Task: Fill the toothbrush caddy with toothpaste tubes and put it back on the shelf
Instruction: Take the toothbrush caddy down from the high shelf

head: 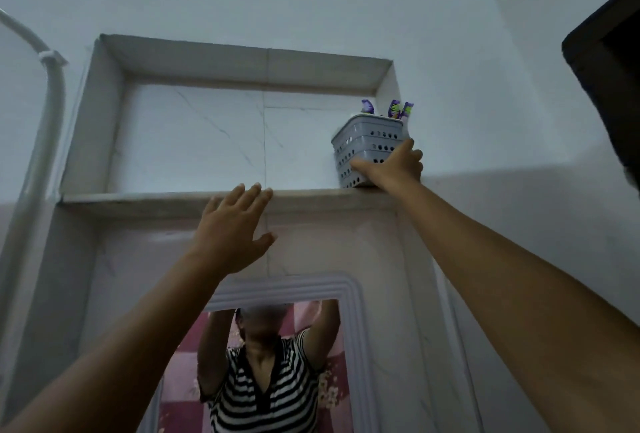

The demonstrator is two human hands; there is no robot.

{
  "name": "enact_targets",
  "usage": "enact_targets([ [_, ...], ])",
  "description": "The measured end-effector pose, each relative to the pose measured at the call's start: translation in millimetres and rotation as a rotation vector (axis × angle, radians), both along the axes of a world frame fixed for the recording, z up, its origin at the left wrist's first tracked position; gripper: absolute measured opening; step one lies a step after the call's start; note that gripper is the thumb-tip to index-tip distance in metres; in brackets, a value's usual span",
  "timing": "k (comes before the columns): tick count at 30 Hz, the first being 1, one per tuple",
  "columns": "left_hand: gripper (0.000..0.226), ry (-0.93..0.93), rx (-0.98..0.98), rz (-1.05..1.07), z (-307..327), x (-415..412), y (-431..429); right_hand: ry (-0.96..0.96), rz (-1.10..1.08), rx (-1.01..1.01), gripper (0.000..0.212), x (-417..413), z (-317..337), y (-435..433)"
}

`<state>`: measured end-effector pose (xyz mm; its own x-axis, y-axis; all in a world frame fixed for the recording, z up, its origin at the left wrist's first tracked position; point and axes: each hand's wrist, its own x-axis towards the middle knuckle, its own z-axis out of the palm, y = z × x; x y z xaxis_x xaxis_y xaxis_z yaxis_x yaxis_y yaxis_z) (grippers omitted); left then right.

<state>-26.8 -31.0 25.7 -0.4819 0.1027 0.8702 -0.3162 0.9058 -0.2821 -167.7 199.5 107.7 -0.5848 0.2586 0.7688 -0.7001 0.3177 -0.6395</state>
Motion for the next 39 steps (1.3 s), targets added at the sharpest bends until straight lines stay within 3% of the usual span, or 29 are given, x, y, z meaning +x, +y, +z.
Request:
enact_targets([
  [3, 0.078, 0.006, 0.096, -0.051, 6, 6, 13, 0.045, 0.100, -0.013, 0.106, 13, -1, 14],
  [6, 0.076, 0.035, 0.309, -0.191, 13, 20, 35, 0.114, 0.284, -0.008, 0.099, 32, -8, 32],
  [11, 0.063, -0.122, 0.808, -0.967, -7, 35, 90, 0.081, 0.614, 0.063, 0.076, 75, -59, 48],
  [15, 0.041, -0.127, 0.948, -1.141, -64, 45, 115, -0.068, 0.844, 0.231, 0.060, 96, -143, 47],
  [18, 0.045, -0.171, 1.106, -1.093, -142, 46, 107, -0.244, 0.939, 0.247, 0.083, 92, -223, 39],
  [23, 0.063, -0.379, 1.342, -1.043, -303, 62, 93, -0.369, 1.106, 0.202, 0.087, 84, -384, 28],
  [26, 0.054, -0.599, 1.465, -0.910, -389, 78, 69, -0.523, 1.079, 0.184, 0.105, 88, -488, 34],
  [29, 0.039, -0.660, 1.542, -0.657, -463, 102, 29, -0.701, 1.013, 0.191, 0.118, 97, -586, 48],
  [34, 0.031, -0.658, 1.591, -0.212, -577, 133, -23, -0.804, 0.926, 0.280, 0.104, 117, -695, 64],
  [39, 0.030, -0.777, 1.311, 0.159, -644, 90, -32, -0.912, 0.935, 0.587, 0.074, 116, -748, 71],
])
